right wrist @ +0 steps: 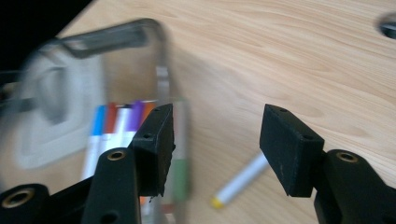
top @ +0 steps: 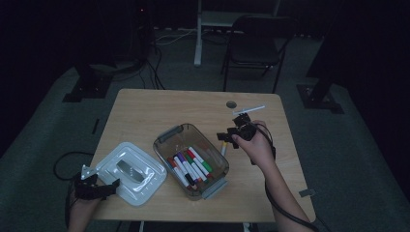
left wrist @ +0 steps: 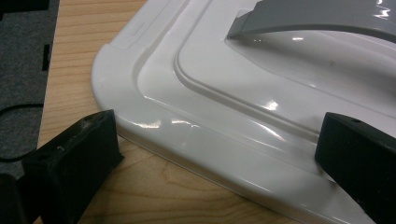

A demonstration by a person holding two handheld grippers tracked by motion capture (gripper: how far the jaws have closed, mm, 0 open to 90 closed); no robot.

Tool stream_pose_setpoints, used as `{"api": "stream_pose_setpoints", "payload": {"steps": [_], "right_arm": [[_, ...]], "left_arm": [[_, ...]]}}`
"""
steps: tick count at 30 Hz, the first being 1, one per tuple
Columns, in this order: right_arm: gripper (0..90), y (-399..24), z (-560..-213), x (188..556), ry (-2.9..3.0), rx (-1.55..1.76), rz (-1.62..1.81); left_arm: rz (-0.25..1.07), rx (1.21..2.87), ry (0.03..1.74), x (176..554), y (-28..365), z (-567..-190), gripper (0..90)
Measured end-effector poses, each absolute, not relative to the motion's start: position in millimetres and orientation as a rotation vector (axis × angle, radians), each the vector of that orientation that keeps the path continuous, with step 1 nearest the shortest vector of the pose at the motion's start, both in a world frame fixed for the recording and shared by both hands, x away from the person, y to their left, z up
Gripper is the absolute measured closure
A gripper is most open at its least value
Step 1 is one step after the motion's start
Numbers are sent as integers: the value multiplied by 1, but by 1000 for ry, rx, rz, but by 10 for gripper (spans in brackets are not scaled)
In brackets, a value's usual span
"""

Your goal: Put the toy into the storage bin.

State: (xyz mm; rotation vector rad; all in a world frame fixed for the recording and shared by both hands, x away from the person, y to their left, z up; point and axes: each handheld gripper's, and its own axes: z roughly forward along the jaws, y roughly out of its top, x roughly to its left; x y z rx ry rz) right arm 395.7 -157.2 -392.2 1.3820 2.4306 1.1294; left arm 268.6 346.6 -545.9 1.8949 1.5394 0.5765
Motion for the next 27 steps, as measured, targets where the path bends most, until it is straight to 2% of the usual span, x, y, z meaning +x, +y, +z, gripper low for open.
{"api": "stream_pose_setpoints", "payload": {"steps": [7,18,27], "right_arm": [[464,-174,-437,414,2396,1569,1022],[463,-158,-505,424,2421,1699,874],[493,-149,-517,427,2403,1688,796]], "left_arm": [[577,1895,1539,269,347,-546,5],[576,1895,1540,269,347,-546,5],[576,1895,1539,269,347,-546,5]]}}
